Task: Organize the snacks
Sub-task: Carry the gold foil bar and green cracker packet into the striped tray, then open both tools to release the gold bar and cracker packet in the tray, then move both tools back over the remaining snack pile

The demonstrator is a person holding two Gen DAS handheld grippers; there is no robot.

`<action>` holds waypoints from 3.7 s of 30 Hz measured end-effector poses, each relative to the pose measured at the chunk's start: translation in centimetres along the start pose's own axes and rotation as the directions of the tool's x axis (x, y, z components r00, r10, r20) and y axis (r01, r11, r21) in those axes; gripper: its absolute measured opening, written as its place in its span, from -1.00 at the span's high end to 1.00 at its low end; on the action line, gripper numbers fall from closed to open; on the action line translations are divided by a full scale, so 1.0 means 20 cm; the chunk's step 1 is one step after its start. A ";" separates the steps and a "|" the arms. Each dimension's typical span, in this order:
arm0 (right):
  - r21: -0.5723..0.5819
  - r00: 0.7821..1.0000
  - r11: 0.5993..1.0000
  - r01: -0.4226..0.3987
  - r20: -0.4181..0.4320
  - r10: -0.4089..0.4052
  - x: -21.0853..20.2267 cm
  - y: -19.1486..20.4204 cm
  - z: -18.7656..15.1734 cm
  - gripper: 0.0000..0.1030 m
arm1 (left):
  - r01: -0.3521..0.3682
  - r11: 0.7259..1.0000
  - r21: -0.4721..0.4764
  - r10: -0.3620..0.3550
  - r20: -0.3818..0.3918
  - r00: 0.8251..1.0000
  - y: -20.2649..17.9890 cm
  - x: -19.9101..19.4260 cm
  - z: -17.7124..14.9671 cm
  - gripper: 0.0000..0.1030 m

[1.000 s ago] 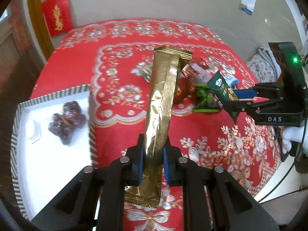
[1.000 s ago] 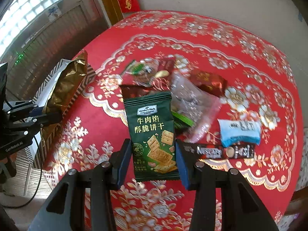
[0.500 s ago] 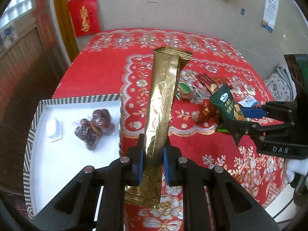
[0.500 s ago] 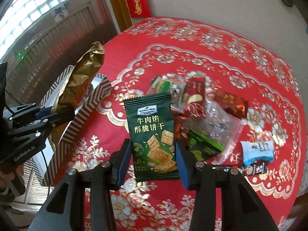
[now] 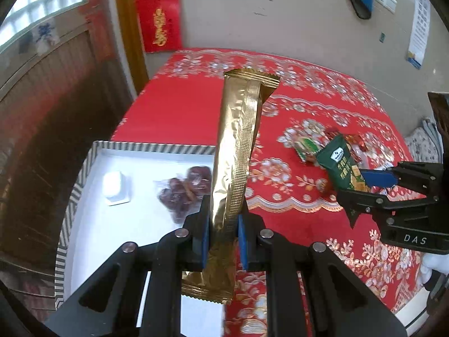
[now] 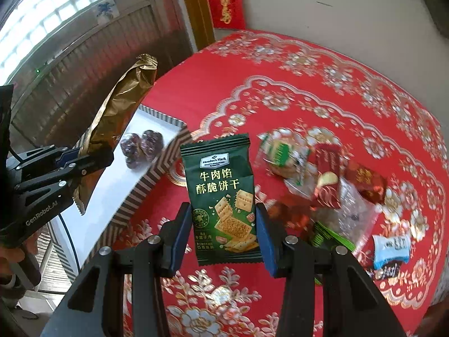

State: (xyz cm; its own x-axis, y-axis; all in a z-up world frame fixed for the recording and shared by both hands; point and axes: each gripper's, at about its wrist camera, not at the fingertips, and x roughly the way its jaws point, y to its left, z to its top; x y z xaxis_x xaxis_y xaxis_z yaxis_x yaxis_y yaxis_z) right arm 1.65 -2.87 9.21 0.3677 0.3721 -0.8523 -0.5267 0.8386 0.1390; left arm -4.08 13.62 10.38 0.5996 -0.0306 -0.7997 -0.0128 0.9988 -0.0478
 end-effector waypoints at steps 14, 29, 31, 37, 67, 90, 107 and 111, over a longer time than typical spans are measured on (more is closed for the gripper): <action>-0.115 0.997 0.990 -0.078 -0.012 0.077 0.12 0.29 0.18 0.12 | -0.099 0.989 -0.113 0.098 -0.015 0.995 0.32 -0.01 -0.05 0.64; -0.194 0.972 0.954 -0.227 -0.103 0.211 0.37 0.65 0.28 0.11 | -0.177 0.966 -0.187 0.156 -0.122 0.980 0.57 0.12 -0.24 0.64; -0.204 0.969 0.950 -0.237 -0.125 0.215 0.41 0.69 0.26 0.11 | -0.182 0.964 -0.194 0.157 -0.135 0.978 0.59 0.14 -0.26 0.64; -0.215 0.960 0.943 -0.254 -0.175 0.219 0.49 0.75 0.23 0.11 | -0.191 0.961 -0.201 0.159 -0.163 0.974 0.63 0.21 -0.30 0.64; -0.203 0.948 0.933 -0.297 -0.179 0.263 0.46 0.73 0.21 -0.06 | -0.299 0.946 -0.128 0.284 -0.123 0.951 0.61 0.18 -0.30 -0.41; 0.133 0.992 0.987 -0.089 -0.078 0.100 0.05 -0.19 -0.23 -0.07 | -0.044 0.990 0.136 0.043 0.006 0.999 -0.24 0.14 0.00 -0.62; 0.394 0.995 0.917 0.066 -0.096 -0.030 -0.17 -0.75 -0.61 -0.10 | 0.195 0.954 0.229 -0.181 -0.079 0.980 -0.77 0.45 0.10 -0.62; 0.410 0.995 0.910 0.067 -0.089 -0.033 -0.18 -0.80 -0.62 -0.10 | 0.202 0.952 0.232 -0.185 -0.093 0.978 -0.81 0.49 0.11 -0.62</action>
State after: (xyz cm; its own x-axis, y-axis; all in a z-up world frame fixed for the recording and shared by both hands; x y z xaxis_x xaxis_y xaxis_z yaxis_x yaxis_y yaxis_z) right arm -0.80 -22.70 3.80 0.3152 0.3073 -0.8979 -0.1400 0.9508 0.2762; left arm 3.74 -2.80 4.67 0.5142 -0.2181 -0.8295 0.2944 0.9532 -0.0681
